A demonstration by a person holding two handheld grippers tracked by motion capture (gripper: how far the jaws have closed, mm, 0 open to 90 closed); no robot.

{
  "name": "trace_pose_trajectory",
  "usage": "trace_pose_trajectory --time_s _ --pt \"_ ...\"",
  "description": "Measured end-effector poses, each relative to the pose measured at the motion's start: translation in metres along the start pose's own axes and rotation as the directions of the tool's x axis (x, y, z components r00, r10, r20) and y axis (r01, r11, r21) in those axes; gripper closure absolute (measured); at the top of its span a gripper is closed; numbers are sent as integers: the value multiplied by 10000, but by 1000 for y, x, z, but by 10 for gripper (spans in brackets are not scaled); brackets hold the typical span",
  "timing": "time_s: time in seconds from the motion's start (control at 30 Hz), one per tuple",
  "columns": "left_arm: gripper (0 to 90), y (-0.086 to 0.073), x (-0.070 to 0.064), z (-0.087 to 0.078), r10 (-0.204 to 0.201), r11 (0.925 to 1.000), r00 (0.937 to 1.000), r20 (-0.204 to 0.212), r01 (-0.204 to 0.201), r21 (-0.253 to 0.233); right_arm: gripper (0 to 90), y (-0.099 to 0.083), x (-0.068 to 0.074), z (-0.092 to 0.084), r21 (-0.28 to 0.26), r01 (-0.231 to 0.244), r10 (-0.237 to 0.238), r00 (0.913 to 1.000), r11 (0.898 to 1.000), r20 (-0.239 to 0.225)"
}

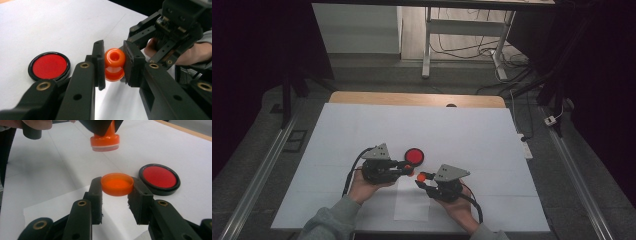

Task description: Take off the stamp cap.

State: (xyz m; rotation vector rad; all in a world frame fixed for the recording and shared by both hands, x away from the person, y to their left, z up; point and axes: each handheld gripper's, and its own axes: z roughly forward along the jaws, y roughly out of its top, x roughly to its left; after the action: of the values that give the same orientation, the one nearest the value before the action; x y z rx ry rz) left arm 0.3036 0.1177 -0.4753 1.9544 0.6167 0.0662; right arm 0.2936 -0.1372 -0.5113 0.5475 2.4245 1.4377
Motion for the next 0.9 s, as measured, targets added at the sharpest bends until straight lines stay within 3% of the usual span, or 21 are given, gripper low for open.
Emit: trace_pose_trajectory --time_s 0.9 --pt "728 0 2 -5 -60 10000 9992 -404 59 -32 646 -17 -24 -37 -54 -440 443 9962 9990 752"
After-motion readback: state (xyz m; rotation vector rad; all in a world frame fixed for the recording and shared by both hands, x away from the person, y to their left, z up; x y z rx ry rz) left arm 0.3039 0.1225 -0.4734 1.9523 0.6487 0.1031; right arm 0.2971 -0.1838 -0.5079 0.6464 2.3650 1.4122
